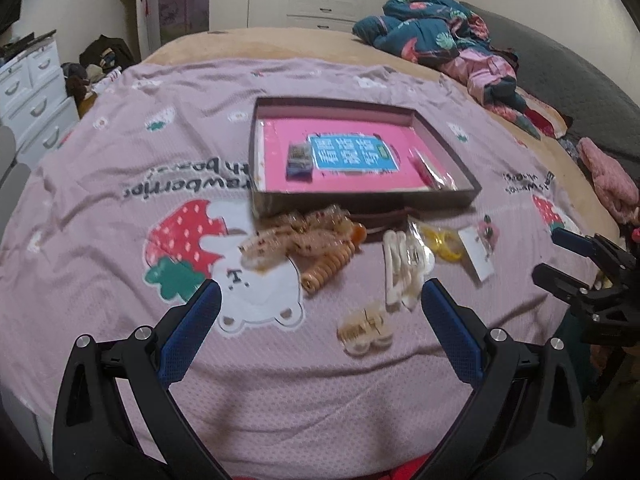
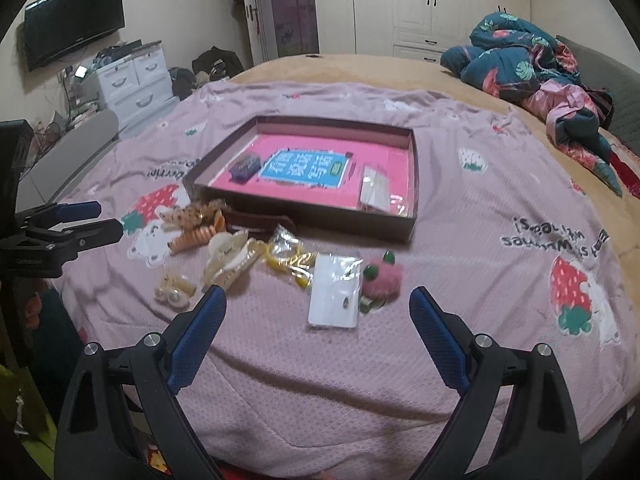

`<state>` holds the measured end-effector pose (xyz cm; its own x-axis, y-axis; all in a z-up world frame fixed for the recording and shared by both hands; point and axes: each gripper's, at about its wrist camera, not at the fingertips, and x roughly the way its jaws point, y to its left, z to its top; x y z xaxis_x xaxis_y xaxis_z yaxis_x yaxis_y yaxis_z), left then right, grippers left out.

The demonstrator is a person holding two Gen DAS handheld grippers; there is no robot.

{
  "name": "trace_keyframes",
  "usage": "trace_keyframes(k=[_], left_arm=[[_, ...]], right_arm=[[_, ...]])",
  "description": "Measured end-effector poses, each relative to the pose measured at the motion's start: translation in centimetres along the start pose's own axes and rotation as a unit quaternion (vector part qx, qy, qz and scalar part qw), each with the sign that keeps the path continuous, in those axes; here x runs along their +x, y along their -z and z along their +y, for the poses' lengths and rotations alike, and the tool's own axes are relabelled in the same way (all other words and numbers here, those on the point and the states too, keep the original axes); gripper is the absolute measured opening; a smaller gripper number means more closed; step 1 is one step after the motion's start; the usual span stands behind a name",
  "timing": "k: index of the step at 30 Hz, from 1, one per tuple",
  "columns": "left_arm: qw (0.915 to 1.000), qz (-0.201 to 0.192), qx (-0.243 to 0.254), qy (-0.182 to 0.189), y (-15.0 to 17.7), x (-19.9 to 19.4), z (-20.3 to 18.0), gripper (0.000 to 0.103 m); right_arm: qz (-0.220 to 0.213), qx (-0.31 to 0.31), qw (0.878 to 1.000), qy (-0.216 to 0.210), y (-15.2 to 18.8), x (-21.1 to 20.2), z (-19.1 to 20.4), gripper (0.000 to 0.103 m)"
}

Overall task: Organize jewelry
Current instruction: 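Withdraw both tools from the box back over the loose items, then grasp the white hair clip with the left tool while the right grasps a card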

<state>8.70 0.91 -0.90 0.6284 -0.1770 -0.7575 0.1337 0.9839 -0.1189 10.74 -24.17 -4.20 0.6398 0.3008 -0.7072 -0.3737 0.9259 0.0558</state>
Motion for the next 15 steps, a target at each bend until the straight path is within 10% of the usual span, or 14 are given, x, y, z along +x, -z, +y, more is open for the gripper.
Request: trace_keyframes(k=[15], left_arm=[[0.9967,0.044,0.053,0.042,0.1,4.3,-4.5,0.09]], right_arm=[[0.056,0.029,0.998,-0.011,1.4,5.5,-1.4,0.07]])
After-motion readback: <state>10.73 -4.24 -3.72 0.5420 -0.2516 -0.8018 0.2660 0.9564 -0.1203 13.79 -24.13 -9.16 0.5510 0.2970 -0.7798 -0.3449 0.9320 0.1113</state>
